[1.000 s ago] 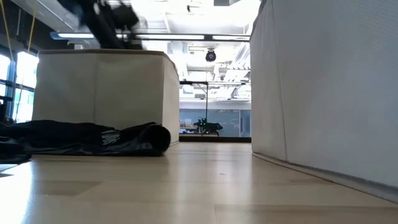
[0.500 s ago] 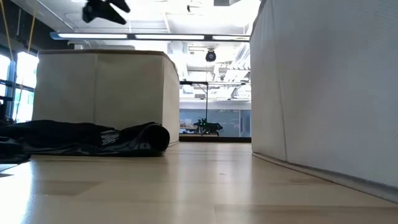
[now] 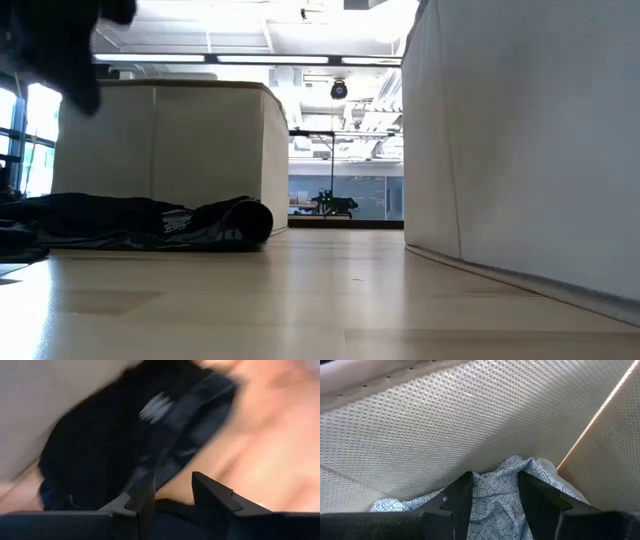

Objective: Sort clothes
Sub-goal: Put the black underwear into the top white laundry bin

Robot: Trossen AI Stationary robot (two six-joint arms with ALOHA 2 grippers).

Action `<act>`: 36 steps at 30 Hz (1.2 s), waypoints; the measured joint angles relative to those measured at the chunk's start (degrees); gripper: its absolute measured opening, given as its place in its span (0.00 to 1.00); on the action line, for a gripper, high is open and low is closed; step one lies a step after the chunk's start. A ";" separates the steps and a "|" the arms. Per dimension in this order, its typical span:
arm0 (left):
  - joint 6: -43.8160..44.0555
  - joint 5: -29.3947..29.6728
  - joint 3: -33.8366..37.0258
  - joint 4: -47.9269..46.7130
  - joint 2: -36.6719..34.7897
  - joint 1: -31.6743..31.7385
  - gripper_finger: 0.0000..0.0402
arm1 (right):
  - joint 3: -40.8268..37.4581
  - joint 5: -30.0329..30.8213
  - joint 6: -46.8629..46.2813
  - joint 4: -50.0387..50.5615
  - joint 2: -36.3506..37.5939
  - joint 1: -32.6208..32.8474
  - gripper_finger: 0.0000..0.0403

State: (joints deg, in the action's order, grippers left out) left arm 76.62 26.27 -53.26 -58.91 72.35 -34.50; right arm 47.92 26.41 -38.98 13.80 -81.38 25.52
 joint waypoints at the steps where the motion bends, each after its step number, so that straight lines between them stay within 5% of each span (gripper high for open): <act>1: 2.88 0.02 1.14 -0.69 1.60 -0.29 0.29 | 0.00 0.00 0.00 -0.07 0.00 0.01 0.38; 6: 17.41 -1.62 8.38 -3.35 5.59 -0.72 0.32 | 0.00 -0.02 -0.02 -0.28 0.00 0.02 0.38; 12: 33.63 -0.63 18.66 -1.91 4.30 -3.20 0.47 | 0.00 -0.01 1.14 -0.28 0.01 0.02 0.38; 15: 37.93 5.72 22.29 4.39 4.21 -3.32 0.55 | 0.00 0.00 1.78 -0.30 0.01 0.00 0.38; 19: 35.14 5.76 27.39 14.94 4.44 -2.00 0.57 | 0.00 0.00 1.85 -0.35 0.02 0.00 0.38; 23: 32.13 6.46 29.83 19.65 4.38 -1.78 0.46 | 0.00 -0.01 1.95 -0.35 0.02 0.00 0.38; 30: 26.79 0.65 23.41 10.61 4.43 -1.79 0.05 | 0.00 0.00 1.95 -0.31 0.02 0.01 0.38; 36: 13.34 4.48 8.70 1.18 0.56 -2.11 0.05 | 0.00 -0.02 1.63 -0.34 0.02 0.01 0.38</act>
State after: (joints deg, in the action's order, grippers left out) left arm 89.96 30.75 -44.56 -57.72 72.91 -36.61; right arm 47.92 26.39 -37.35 13.46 -81.36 25.53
